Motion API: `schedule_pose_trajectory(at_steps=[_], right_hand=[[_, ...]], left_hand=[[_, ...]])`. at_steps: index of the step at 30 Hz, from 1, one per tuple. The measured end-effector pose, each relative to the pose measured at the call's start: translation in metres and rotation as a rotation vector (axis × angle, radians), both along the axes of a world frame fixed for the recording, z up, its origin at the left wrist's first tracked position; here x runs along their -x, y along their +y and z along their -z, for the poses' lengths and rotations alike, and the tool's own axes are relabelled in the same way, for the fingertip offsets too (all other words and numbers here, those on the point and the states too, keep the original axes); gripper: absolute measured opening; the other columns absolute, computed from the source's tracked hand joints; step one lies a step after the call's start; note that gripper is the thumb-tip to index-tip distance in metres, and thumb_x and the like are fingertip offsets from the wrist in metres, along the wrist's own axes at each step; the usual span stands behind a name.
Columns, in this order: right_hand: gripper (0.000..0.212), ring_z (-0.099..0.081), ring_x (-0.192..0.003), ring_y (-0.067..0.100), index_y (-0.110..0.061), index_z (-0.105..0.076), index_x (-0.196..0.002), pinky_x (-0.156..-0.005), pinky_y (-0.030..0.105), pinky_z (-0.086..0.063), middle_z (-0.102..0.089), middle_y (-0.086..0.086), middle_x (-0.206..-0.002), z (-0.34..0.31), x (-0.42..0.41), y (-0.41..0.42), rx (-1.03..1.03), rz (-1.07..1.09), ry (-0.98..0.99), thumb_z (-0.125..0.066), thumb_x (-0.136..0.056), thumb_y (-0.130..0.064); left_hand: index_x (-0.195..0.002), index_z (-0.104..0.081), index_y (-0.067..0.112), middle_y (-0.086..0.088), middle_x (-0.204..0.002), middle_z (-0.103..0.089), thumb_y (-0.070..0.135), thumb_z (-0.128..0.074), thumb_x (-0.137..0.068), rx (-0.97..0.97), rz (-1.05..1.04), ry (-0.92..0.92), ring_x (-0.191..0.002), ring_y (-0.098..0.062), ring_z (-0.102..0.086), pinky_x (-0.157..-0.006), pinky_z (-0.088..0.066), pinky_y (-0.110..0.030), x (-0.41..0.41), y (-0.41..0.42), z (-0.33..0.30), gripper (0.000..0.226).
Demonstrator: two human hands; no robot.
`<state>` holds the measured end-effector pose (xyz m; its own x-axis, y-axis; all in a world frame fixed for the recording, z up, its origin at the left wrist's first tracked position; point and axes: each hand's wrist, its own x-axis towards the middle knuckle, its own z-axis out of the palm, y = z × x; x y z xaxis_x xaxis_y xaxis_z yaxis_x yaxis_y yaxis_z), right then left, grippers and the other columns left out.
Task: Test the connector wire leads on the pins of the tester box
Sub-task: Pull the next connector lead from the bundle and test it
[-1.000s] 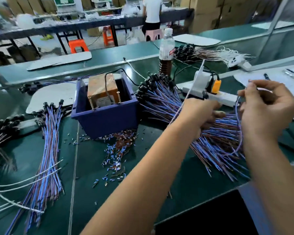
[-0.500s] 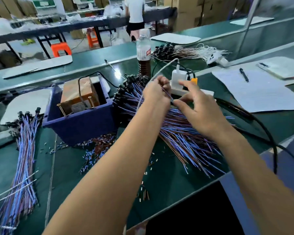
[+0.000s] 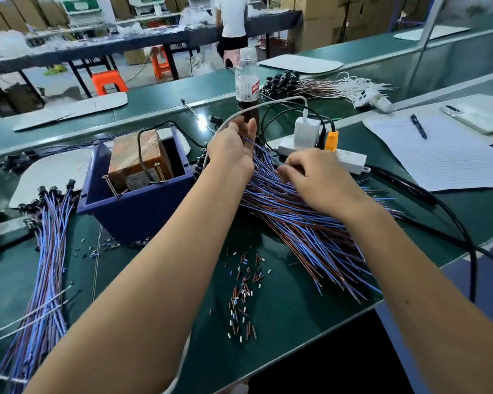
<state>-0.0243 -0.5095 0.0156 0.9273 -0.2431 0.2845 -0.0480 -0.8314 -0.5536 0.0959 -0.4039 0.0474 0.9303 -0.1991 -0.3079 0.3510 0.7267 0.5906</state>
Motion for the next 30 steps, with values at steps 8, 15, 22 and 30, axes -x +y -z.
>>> schedule_pose_trajectory(at_steps=[8,15,22,30], right_hand=[[0.014,-0.061,-0.081,0.026,-0.016,-0.070,-0.092,-0.068,0.035,-0.049,-0.067,0.004,-0.082,0.016,0.006,0.010,0.140,0.245,-0.159,-0.074,-0.096,-0.028],[0.018,-0.061,-0.099,0.029,-0.012,-0.075,-0.102,-0.086,0.039,-0.051,-0.068,0.008,-0.100,0.021,0.001,0.029,0.182,0.287,-0.231,-0.079,-0.091,-0.026],[0.005,-0.064,-0.078,0.025,-0.013,-0.070,-0.092,-0.072,0.041,-0.050,-0.071,0.002,-0.085,0.002,-0.004,0.125,0.031,-0.129,-0.564,-0.067,-0.096,-0.015],[0.013,-0.065,-0.085,0.037,-0.018,-0.068,-0.105,-0.071,0.042,-0.056,-0.070,0.009,-0.092,0.018,-0.027,0.260,0.264,-0.734,-0.050,-0.060,-0.100,-0.027]], left_hand=[[-0.087,-0.073,0.005,-0.011,-0.073,-0.073,0.037,-0.060,-0.102,-1.641,0.015,-0.675,-0.074,-0.026,-0.074,-0.085,-0.060,-0.039,-0.006,0.030,0.022,0.038],[-0.077,-0.073,0.004,-0.010,-0.069,-0.071,0.032,-0.062,-0.100,-1.570,-0.060,-1.016,-0.062,-0.027,-0.066,-0.068,-0.057,-0.039,0.033,0.049,0.026,0.038],[-0.063,-0.056,0.001,-0.002,-0.055,-0.049,0.014,-0.057,-0.098,-1.199,-0.751,-1.372,-0.051,-0.017,-0.041,-0.051,-0.033,-0.026,0.085,0.152,0.032,0.037],[-0.099,-0.070,0.007,-0.019,-0.098,-0.071,0.031,-0.057,-0.096,-1.868,-0.807,-0.333,-0.093,-0.038,-0.062,-0.078,-0.040,-0.037,0.017,0.312,0.063,0.028]])
